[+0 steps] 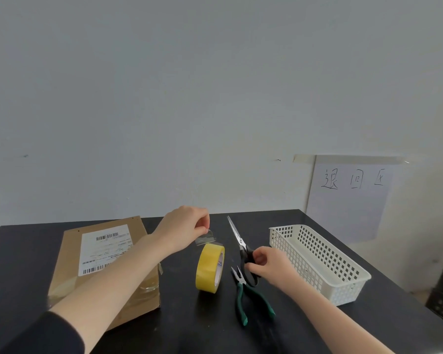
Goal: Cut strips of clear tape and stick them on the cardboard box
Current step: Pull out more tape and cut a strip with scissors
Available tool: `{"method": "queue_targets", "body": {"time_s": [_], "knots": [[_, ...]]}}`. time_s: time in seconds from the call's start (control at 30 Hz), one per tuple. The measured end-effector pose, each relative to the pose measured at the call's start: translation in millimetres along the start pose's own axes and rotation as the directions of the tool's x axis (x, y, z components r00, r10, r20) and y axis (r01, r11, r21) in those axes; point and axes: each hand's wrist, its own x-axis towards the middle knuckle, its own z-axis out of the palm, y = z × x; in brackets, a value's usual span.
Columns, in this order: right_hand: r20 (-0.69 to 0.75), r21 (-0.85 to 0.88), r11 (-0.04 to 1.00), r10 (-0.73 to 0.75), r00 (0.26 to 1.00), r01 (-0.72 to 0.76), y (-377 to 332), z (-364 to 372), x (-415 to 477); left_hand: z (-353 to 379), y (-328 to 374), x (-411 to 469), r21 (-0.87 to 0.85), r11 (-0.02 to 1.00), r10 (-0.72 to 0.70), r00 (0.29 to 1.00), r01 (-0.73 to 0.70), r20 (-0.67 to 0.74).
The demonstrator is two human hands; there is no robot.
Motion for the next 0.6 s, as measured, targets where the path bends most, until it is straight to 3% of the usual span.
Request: {"method": "queue_targets", "body": {"time_s": [0.27, 0.6], "knots": [[-0.075, -0.208, 0.965, 0.145, 0.987, -0.158, 10, -11, -6, 4, 3, 1, -0.006, 1.0, 0.005, 1.0, -0.005, 0.013], [-0.025, -0.471, 0.84, 0.291, 0.956, -0.268, 13, -5, -14, 10, 6, 0, -0.017, 1.0, 0.006, 1.0, -0.006, 0.02]]}}
